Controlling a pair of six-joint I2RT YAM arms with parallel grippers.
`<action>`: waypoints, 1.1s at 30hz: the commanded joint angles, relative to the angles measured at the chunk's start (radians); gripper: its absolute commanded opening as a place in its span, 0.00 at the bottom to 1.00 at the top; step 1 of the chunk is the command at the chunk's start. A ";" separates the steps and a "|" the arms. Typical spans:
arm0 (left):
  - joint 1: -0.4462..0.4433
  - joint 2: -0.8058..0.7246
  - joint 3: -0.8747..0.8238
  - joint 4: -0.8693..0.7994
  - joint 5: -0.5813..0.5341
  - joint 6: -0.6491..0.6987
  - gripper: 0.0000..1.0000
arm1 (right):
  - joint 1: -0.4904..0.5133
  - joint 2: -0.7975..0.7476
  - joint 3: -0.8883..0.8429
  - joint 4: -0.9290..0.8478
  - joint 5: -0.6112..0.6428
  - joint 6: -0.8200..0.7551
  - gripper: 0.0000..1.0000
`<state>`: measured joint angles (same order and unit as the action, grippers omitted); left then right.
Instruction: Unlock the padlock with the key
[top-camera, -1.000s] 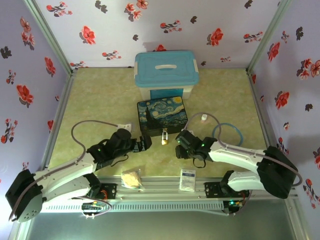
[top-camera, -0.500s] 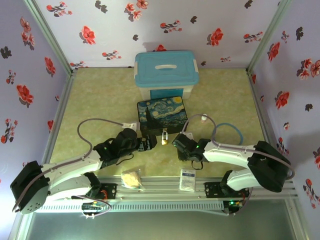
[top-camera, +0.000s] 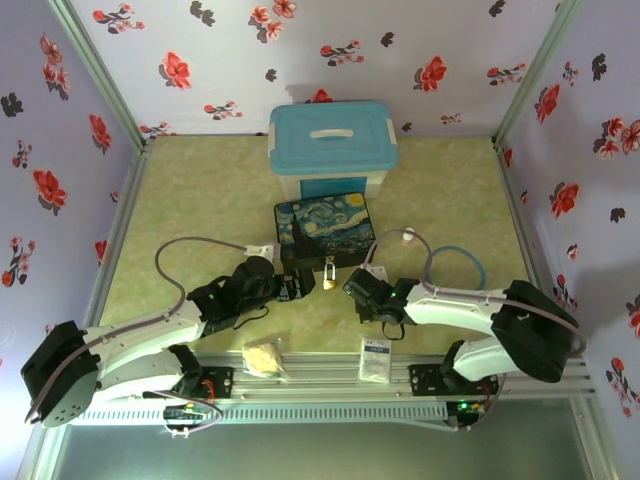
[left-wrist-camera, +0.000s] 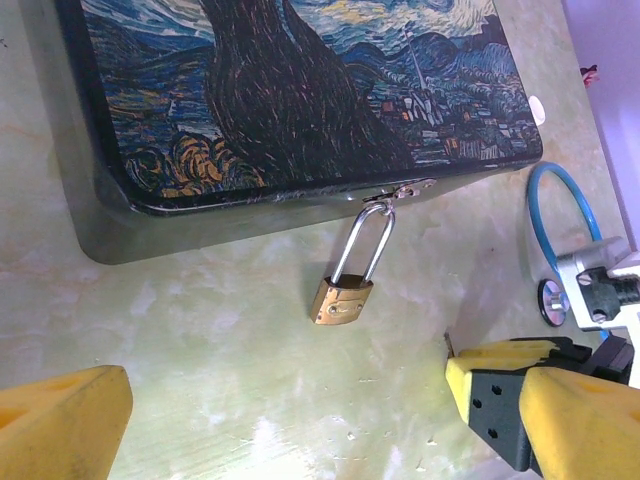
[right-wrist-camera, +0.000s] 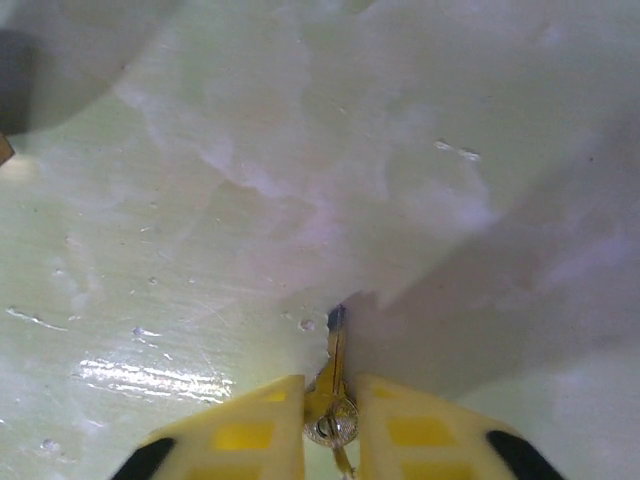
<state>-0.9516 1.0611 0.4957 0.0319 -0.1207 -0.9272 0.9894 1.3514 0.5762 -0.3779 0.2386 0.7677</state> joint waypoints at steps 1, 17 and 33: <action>-0.010 0.002 0.006 0.035 -0.020 -0.010 1.00 | 0.006 -0.009 -0.055 -0.018 -0.005 0.024 0.10; -0.071 0.163 0.060 0.197 0.023 -0.069 0.95 | -0.060 -0.251 -0.151 0.089 -0.091 -0.107 0.00; -0.243 0.340 -0.107 0.883 -0.233 -0.695 0.92 | -0.073 -0.457 -0.103 0.178 -0.122 -0.078 0.00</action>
<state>-1.1790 1.4052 0.4118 0.7162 -0.2550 -1.4475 0.9207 0.9237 0.4248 -0.2680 0.1257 0.6743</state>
